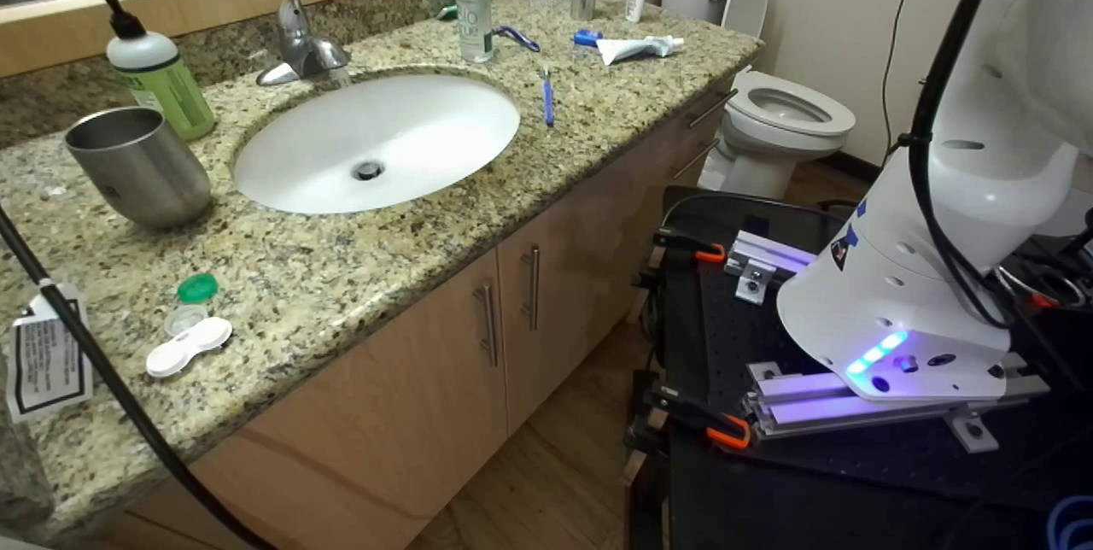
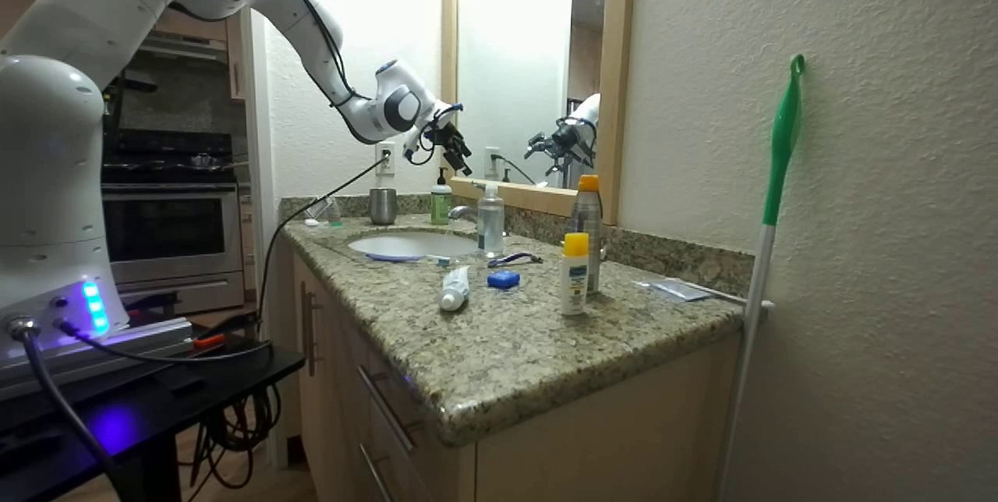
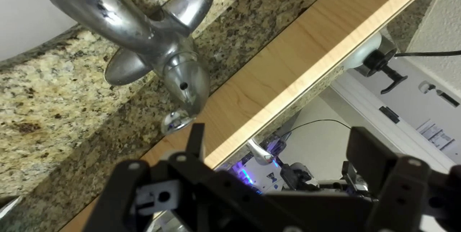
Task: Open the tap,wet the toothbrush then close the tap
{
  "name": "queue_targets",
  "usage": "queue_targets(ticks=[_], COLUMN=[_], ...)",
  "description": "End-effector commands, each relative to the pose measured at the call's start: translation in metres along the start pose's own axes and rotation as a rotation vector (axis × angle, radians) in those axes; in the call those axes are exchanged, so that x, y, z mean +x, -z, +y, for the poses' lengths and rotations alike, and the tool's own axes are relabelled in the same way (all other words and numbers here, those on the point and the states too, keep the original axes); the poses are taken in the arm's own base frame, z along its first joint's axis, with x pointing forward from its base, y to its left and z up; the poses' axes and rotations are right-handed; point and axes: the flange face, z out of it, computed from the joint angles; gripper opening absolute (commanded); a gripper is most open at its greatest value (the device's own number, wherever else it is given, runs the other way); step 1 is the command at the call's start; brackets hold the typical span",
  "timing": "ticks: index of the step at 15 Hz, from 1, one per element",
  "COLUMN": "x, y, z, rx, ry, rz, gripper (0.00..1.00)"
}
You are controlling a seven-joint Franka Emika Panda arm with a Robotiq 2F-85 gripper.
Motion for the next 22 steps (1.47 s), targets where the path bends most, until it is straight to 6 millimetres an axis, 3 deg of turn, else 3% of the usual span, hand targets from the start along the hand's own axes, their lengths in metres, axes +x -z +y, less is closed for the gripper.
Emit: queue_targets(ticks=[1, 7, 11, 18, 20, 22], x=[0.0, 0.013, 0.012, -0.013, -0.003, 0.021], y=[0.0, -0.008, -0.004, -0.013, -0.007, 0.014], z=[0.0, 0.015, 0.014, 0.007, 0.01, 0.015], rx=[-0.001, -0.03, -0.025, -0.006, 0.012, 0.054], ry=[0.0, -0.046, -0.031, -0.072, -0.106, -0.155], rz=[0.0, 0.018, 0.02, -0.12, -0.085, -0.013], gripper=[1.0, 1.0, 1.0, 1.0, 1.0, 1.0])
